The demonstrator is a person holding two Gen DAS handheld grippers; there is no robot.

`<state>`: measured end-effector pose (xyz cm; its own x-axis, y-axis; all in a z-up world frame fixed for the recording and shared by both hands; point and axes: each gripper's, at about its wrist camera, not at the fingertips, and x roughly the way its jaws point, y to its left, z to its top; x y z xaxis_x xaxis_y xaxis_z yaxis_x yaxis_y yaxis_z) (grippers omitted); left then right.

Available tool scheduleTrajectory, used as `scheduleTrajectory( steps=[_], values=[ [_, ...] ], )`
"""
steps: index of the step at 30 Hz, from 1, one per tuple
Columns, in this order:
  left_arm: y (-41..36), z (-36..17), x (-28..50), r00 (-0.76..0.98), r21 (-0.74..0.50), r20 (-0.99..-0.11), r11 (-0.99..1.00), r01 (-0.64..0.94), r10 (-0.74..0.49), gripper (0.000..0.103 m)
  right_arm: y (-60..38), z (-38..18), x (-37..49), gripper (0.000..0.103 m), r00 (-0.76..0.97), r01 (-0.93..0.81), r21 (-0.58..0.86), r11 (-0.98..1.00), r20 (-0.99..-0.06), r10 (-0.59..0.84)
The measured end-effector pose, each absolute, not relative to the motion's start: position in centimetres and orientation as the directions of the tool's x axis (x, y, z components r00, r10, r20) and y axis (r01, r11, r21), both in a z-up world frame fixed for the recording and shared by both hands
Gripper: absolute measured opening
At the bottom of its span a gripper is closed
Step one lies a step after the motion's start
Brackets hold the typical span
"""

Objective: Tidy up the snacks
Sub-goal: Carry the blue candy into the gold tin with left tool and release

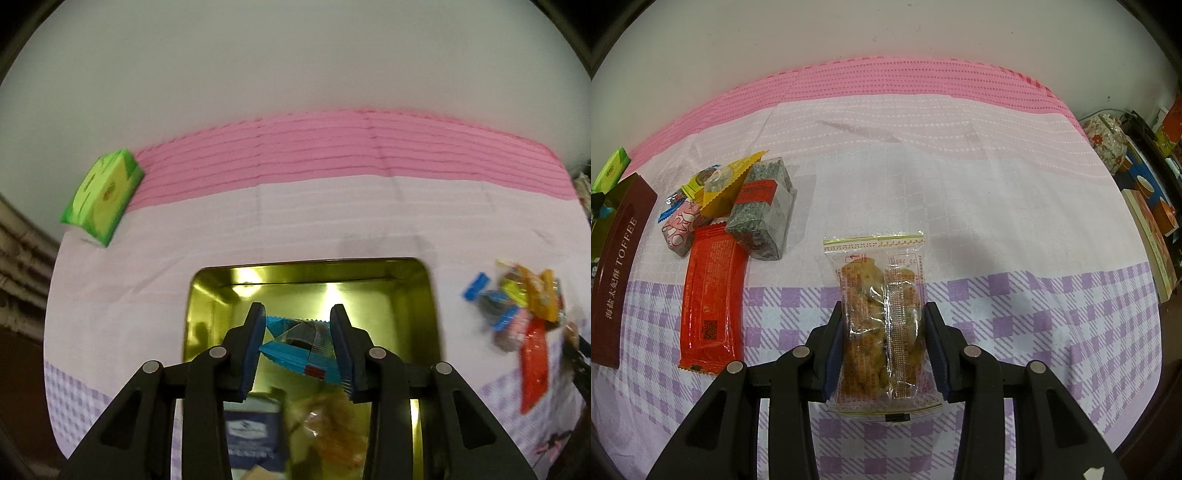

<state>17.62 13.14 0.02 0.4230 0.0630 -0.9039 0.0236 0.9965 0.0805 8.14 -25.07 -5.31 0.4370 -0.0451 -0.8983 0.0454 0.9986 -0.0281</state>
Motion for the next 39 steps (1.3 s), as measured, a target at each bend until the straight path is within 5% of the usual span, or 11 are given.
scheduleTrajectory(
  steps=[30, 39],
  values=[
    [15.1, -3.7, 17.4, 0.359, 0.104, -0.929, 0.994, 0.020, 0.090, 0.038, -25.3, -5.3, 10.3, 0.046, 0.327, 0.022, -0.018, 1.000, -0.945, -0.024],
    [15.3, -2.4, 15.7, 0.397, 0.091, -0.915, 0.996, 0.026, 0.073, 0.040, -25.3, -5.3, 10.8, 0.039, 0.324, 0.038, -0.020, 0.999, -0.946, -0.031]
  ],
)
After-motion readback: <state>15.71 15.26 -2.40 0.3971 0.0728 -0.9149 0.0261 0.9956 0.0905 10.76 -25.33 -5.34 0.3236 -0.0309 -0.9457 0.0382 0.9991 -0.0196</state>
